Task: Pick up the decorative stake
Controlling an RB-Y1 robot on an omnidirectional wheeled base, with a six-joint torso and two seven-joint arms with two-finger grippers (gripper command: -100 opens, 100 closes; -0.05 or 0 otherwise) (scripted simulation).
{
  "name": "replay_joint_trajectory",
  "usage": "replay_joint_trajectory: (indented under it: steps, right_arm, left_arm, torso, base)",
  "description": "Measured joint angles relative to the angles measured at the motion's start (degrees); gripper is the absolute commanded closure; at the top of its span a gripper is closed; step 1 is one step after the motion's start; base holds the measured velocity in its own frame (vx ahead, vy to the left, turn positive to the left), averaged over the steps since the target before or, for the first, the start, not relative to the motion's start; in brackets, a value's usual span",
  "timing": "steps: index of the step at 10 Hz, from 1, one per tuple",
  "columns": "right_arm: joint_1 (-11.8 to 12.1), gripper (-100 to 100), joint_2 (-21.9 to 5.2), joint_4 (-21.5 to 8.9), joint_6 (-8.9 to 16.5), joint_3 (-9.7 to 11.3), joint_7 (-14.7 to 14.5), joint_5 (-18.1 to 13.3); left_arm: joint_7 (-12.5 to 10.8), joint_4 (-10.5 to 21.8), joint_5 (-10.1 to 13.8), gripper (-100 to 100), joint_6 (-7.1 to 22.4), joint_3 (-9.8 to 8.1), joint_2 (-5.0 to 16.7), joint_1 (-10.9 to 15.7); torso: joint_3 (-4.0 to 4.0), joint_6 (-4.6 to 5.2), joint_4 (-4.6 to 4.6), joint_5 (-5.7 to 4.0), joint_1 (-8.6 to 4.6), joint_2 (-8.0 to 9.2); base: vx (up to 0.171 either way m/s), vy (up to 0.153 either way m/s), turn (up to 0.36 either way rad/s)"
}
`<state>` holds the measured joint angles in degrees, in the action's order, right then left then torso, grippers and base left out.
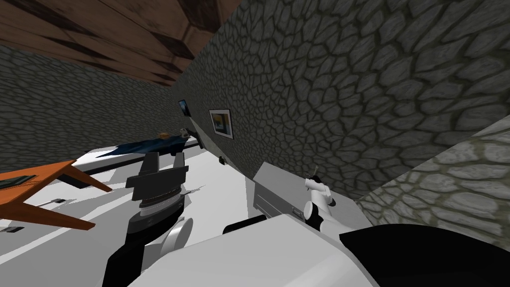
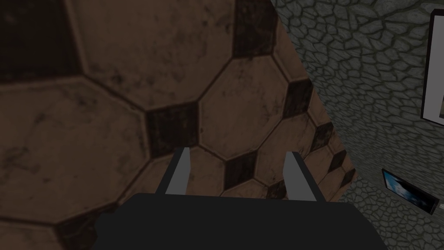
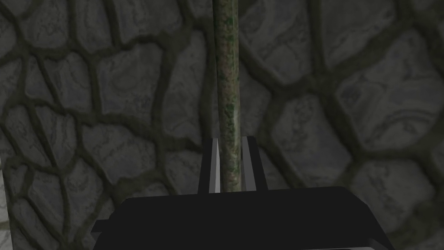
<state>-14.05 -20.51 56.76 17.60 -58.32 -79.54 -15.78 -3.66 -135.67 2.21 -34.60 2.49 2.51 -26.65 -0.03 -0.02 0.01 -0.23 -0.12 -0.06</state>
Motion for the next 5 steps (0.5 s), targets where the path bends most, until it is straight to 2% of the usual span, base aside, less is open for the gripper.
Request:
replay_joint_trajectory:
  steps: [1,2,3,4,5]
  right_arm:
    - [0.0,100,0.1,0.2,0.2,-0.1,-1.1,0.0]
    - [-0.1,100,1.8,2.1,0.3,-1.6,-2.6,1.3]
    - [-0.4,100,2.5,2.5,0.2,-3.2,-4.2,2.1]
    - [-0.9,100,2.9,2.0,-0.4,-5.2,-5.8,1.6]
    - [-0.7,100,2.9,2.1,-0.5,-6.1,-7.4,1.9]
  left_arm:
    - [0.0,0.0,0.0,0,0.0,0.00,0.0,0.0]
    - [0.0,0.0,0.0,0,0.0,0.00,0.0,0.0]
    - [0.0,0.0,0.0,0,0.0,0.00,0.0,0.0]
    - [0.0,0.0,0.0,0,0.0,0.00,0.0,0.0]
    - [0.0,0.0,0.0,0,0.0,0.00,0.0,0.0]
  torso:
    - [-0.02,-0.03,-0.01,0.01,0.02,-0.02]
    - [-0.03,-0.07,-0.02,-0.01,0.05,-0.04]
    - [-0.04,-0.01,-0.04,0.01,0.03,-0.04]
    - [-0.04,0.02,-0.05,0.01,0.01,-0.03]
    - [-0.04,0.02,-0.05,0.04,0.02,-0.03]
  base:
    - [-0.004,-0.005,0.034]
    - [-0.004,-0.002,0.034]
    - [0.000,0.000,0.000]
    - [0.000,0.002,-0.011]
    - [-0.001,-0.001,-0.011]
